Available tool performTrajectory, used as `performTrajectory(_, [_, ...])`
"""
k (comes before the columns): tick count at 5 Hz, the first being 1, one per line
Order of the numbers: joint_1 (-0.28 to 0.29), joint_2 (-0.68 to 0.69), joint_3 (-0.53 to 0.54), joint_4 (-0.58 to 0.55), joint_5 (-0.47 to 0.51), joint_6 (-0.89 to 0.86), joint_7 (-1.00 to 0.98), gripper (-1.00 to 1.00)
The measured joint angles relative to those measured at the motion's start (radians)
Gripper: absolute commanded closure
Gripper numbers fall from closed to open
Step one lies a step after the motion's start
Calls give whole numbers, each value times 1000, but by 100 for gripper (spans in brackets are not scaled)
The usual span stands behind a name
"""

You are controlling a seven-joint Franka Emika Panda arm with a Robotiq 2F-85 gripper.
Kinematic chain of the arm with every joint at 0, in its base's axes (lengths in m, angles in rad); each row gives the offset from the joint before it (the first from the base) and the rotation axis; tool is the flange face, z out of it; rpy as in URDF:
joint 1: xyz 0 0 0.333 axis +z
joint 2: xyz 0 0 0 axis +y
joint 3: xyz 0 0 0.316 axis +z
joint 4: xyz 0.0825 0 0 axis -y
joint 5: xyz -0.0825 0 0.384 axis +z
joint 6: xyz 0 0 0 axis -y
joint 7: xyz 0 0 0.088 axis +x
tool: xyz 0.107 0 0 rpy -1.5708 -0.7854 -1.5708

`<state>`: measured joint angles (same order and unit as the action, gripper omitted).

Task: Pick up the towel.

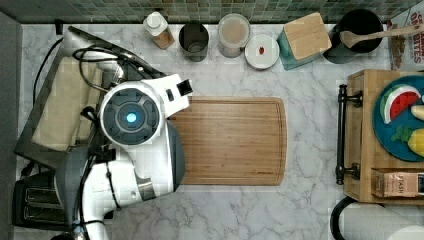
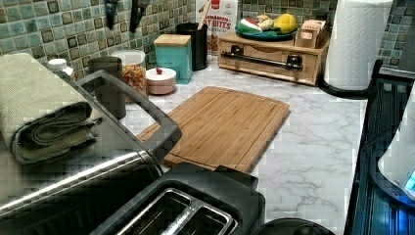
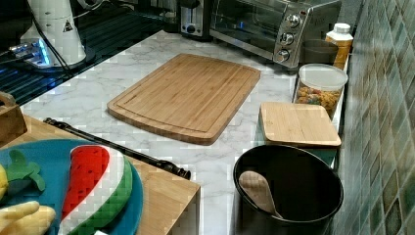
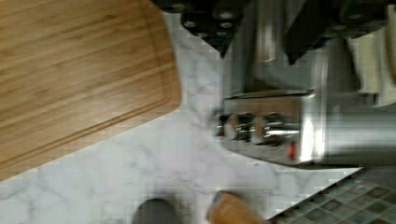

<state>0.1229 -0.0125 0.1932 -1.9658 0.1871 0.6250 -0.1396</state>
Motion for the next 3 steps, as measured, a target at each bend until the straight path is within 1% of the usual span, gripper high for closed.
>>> performTrajectory(1, [26, -7, 29, 1, 145, 78, -92, -100])
performTrajectory(2, [42, -2, 57, 3, 214, 107, -160, -100])
performTrajectory(3, [60, 9, 62, 3, 311, 107, -162, -100])
